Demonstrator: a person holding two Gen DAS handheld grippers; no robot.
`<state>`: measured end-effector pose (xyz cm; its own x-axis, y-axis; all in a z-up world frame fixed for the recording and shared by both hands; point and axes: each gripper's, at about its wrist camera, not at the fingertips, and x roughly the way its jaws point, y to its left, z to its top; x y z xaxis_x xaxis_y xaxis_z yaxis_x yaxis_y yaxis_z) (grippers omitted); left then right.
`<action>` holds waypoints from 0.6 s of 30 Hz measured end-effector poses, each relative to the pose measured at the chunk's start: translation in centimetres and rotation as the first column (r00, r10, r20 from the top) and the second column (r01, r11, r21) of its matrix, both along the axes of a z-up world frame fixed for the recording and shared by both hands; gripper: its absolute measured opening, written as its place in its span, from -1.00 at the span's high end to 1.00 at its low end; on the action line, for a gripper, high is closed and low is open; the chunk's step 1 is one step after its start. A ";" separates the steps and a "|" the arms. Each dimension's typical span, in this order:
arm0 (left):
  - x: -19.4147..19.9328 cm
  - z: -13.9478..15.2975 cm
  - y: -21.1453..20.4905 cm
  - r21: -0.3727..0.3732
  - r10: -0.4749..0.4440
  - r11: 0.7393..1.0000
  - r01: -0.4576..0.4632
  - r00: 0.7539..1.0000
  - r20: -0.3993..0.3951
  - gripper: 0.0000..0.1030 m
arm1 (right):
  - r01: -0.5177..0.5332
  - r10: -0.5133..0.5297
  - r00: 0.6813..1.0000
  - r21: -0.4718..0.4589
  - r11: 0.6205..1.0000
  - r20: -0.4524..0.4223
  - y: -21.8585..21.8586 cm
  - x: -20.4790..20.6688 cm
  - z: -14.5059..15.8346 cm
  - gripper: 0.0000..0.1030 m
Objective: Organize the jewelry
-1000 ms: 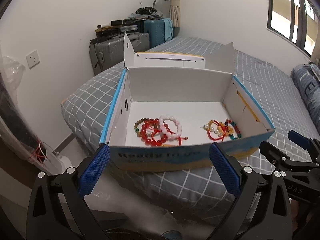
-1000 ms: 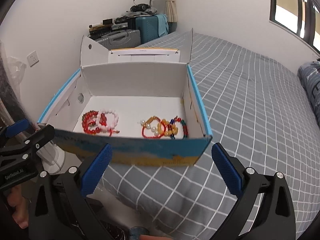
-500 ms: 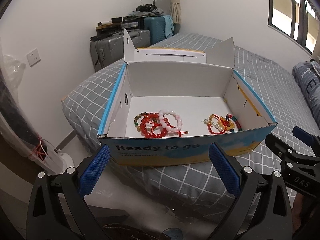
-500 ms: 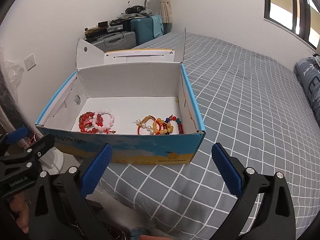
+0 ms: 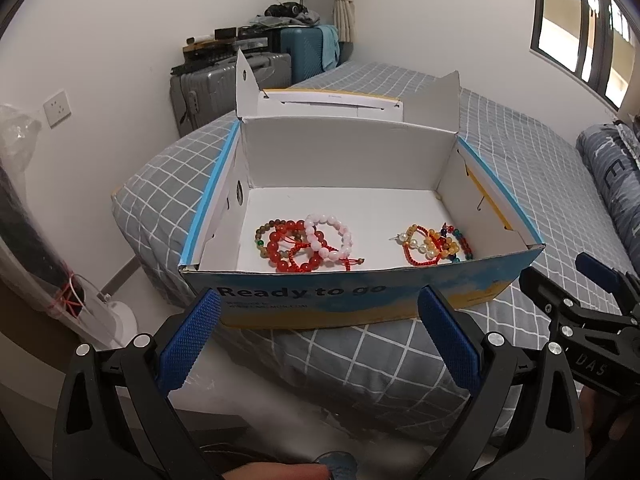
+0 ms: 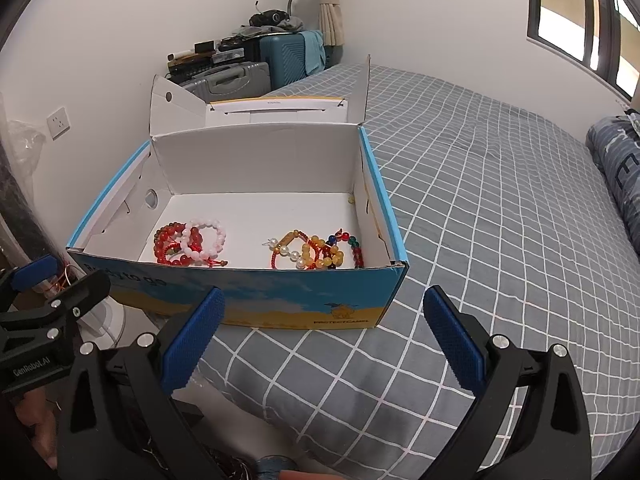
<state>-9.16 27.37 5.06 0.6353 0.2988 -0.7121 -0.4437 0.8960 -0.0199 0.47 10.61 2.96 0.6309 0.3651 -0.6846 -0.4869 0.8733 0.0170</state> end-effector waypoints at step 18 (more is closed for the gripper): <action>0.0 -0.1 -0.1 -0.002 0.004 1.000 -0.004 1.000 -0.001 -0.89 | -0.003 0.003 1.000 -0.005 1.000 -0.002 0.3 0.0 -0.2 -0.85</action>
<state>-9.12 27.22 4.95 0.6333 0.3000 -0.7134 -0.4470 0.8943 -0.0207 0.42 10.88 2.80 0.6282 0.3635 -0.6879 -0.4893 0.8720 0.0139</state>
